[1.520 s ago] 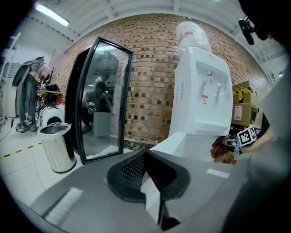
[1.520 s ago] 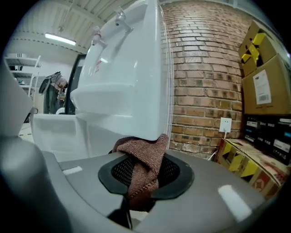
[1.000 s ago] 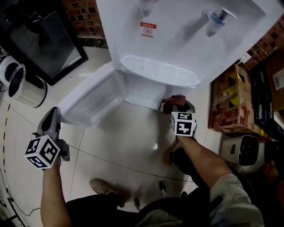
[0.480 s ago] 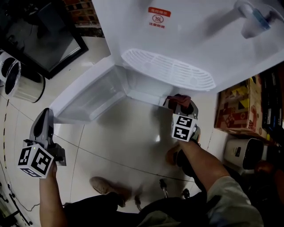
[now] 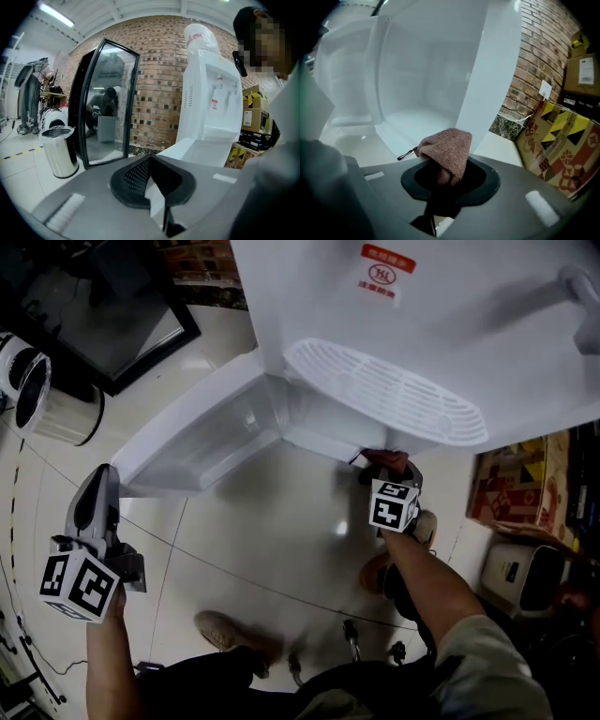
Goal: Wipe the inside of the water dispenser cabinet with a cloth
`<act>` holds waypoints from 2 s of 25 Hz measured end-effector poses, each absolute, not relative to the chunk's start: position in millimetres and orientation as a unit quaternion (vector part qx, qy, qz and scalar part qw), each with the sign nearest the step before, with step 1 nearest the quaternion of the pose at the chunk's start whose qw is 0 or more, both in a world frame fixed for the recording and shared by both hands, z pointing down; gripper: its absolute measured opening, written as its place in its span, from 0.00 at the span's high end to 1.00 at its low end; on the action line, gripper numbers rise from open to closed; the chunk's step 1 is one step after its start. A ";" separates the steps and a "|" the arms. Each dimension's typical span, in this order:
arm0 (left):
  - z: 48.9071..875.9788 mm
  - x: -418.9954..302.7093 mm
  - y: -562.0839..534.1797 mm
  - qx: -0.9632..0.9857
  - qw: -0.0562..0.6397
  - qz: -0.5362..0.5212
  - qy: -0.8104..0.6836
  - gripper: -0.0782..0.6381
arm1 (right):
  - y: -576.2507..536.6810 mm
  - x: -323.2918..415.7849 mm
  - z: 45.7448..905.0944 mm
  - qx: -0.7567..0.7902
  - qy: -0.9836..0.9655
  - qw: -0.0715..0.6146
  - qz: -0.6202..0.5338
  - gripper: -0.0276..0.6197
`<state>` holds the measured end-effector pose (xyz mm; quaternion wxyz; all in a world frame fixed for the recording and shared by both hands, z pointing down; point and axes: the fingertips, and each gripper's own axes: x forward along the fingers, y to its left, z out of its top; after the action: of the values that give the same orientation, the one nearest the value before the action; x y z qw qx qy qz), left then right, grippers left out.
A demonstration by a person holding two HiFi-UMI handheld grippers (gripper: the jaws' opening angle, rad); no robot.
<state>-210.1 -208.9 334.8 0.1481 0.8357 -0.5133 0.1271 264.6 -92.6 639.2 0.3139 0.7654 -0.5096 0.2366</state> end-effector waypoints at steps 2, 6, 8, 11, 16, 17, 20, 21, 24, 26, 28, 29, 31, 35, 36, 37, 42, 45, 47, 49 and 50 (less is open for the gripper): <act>335.0 -210.9 -209.9 0.835 0.148 0.127 -0.514 0.87 | -93.3 264.2 639.7 0.770 -0.505 0.314 0.232 0.80; 336.2 -210.8 -210.3 0.838 0.151 0.124 -0.510 0.87 | -91.3 263.5 641.5 0.764 -0.504 0.326 0.237 0.80; 335.7 -210.8 -210.0 0.840 0.153 0.122 -0.507 0.87 | -88.3 260.4 650.8 0.752 -0.506 0.332 0.262 0.80; 335.0 -210.9 -210.6 0.842 0.154 0.120 -0.504 0.87 | -82.9 252.9 676.7 0.724 -0.508 0.343 0.316 0.80; 335.7 -213.0 -210.3 0.842 0.157 0.117 -0.503 0.87 | -93.7 241.4 658.0 0.724 -0.517 0.304 0.340 0.80; 335.6 -214.4 -211.2 0.841 0.158 0.118 -0.504 0.87 | -102.9 228.8 644.6 0.722 -0.537 0.281 0.333 0.80; 336.0 -215.5 -216.3 0.840 0.161 0.116 -0.505 0.87 | -144.1 192.0 596.6 0.711 -0.599 0.189 0.315 0.80; 336.1 -214.5 -217.0 0.841 0.161 0.114 -0.503 0.87 | -160.5 183.0 579.0 0.708 -0.616 0.159 0.306 0.80; 336.1 -212.2 -215.2 0.847 0.161 0.110 -0.495 0.87 | -200.6 158.4 539.9 0.699 -0.650 0.111 0.276 0.80; 335.8 -211.4 -214.2 0.850 0.161 0.111 -0.489 0.87 | -218.3 146.8 533.1 0.697 -0.656 0.111 0.267 0.80; 335.5 -210.6 -213.4 0.853 0.159 0.112 -0.484 0.87 | -231.9 141.1 539.3 0.696 -0.656 0.125 0.264 0.80; 335.2 -210.7 -213.3 0.855 0.158 0.113 -0.481 0.87 | -237.7 139.8 546.1 0.696 -0.653 0.136 0.266 0.80; 334.7 -211.8 -214.3 0.858 0.153 0.115 -0.477 0.87 | -247.2 138.7 565.6 0.695 -0.643 0.164 0.277 0.80; 333.2 -214.6 -219.3 0.860 0.149 0.116 -0.474 0.87 | -262.6 141.9 607.5 0.687 -0.624 0.230 0.292 0.80; 333.0 -215.0 -220.6 0.860 0.149 0.116 -0.473 0.87 | -265.7 142.1 615.7 0.684 -0.622 0.245 0.293 0.80; 333.1 -215.1 -221.9 0.860 0.149 0.116 -0.474 0.87 | -267.8 141.1 623.8 0.678 -0.622 0.259 0.293 0.80; 334.2 -215.2 -228.1 0.858 0.153 0.120 -0.475 0.87 | -272.0 134.7 651.0 0.658 -0.626 0.321 0.267 0.80; 334.4 -216.0 -230.5 0.858 0.152 0.119 -0.475 0.87 | -276.4 136.7 650.9 0.662 -0.620 0.343 0.244 0.81; 335.2 -215.9 -231.2 0.858 0.152 0.120 -0.476 0.87 | -276.1 137.6 651.9 0.659 -0.616 0.363 0.233 0.81; 335.5 -215.3 -232.1 0.859 0.150 0.121 -0.475 0.87 | -273.1 142.0 650.9 0.661 -0.605 0.380 0.227 0.81; 335.4 -215.1 -232.3 0.859 0.150 0.121 -0.474 0.87 | -270.4 146.3 650.2 0.665 -0.597 0.387 0.227 0.81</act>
<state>-215.1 -232.3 335.4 0.1502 0.8592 -0.4739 0.1213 146.3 -270.4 650.2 0.3869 0.6649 -0.5972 0.2272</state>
